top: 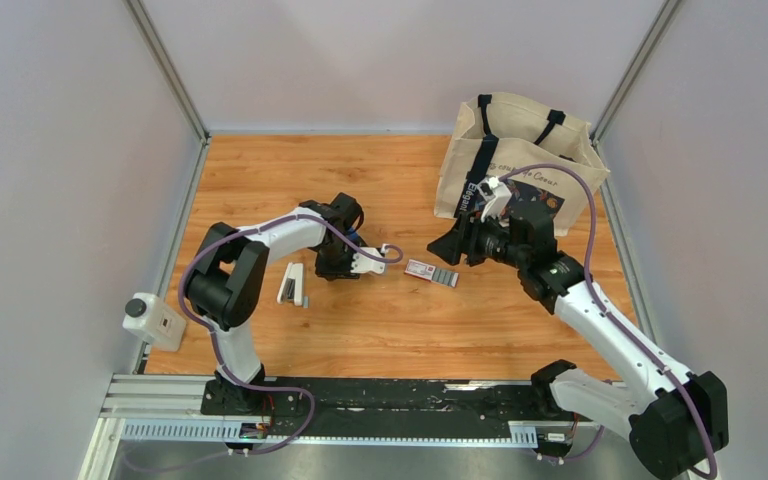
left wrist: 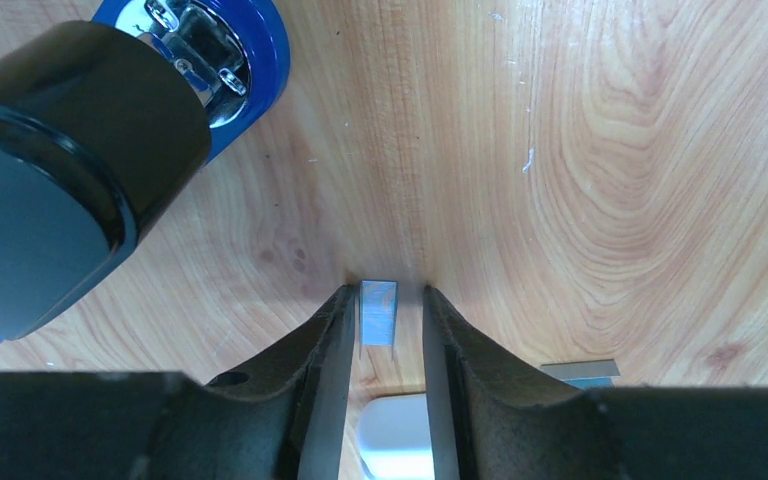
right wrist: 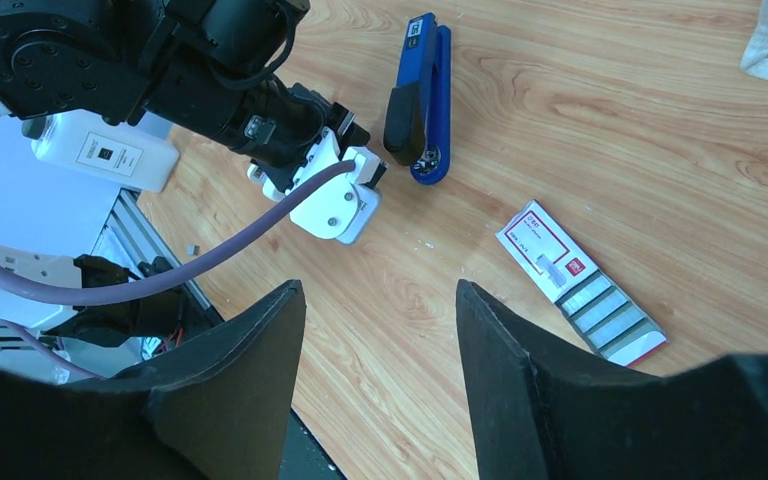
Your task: Unload the staples from the stapler
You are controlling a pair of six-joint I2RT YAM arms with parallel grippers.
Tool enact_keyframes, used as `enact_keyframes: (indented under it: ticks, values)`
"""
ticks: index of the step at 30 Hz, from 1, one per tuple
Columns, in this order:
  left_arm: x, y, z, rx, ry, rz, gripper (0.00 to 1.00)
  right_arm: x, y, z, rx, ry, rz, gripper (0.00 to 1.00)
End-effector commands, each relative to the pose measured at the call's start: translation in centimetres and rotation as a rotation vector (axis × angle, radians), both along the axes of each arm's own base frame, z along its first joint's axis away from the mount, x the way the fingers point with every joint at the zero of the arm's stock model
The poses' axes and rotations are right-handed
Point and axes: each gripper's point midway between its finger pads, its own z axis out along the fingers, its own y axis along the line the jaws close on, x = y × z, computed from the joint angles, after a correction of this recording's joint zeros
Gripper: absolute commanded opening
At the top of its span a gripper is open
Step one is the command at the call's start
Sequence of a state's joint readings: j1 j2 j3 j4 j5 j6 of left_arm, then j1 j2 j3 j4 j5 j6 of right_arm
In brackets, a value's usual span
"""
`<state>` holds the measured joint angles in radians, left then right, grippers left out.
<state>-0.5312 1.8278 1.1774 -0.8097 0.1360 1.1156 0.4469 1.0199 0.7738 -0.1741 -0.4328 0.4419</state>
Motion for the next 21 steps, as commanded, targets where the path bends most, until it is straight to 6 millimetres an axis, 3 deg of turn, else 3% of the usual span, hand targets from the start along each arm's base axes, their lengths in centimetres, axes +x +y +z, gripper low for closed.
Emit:
enact_keyframes:
  ticks: [1, 6, 12, 15, 18, 19, 20, 21]
  values:
    - [0.3, -0.5, -0.4, 0.01, -0.008, -0.01, 0.37, 0.1, 0.1, 1.3, 0.031, -0.043, 0.004, 0.6]
    - [-0.3, -0.3, -0.5, 0.026, 0.007, -0.011, 0.14, 0.9, -0.4, 0.1, 0.007, -0.019, -0.025, 0.57]
    - [-1.2, -0.3, 0.2, 0.028, 0.012, -0.004, 0.09, 2.5, -1.1, -2.8, -0.054, 0.05, -0.1, 0.57]
    - [-1.9, -1.2, 1.9, -0.02, 0.013, 0.019, 0.09, 3.9, -1.5, -5.0, -0.106, 0.098, -0.154, 0.58]
    - [-3.0, -2.8, 4.8, -0.104, 0.022, 0.052, 0.09, 5.5, -1.3, -8.2, -0.164, 0.167, -0.173, 0.57]
    - [-3.2, -3.3, 6.3, -0.141, 0.005, 0.057, 0.09, 6.2, -1.1, -8.4, -0.169, 0.168, -0.174, 0.57]
    - [-3.7, -3.6, 7.4, -0.164, 0.016, 0.08, 0.09, 6.8, -0.9, -10.5, -0.193, 0.212, -0.179, 0.57]
    - [-4.2, -4.1, 8.2, -0.203, 0.033, 0.085, 0.09, 7.3, -0.9, -11.2, -0.207, 0.225, -0.19, 0.57]
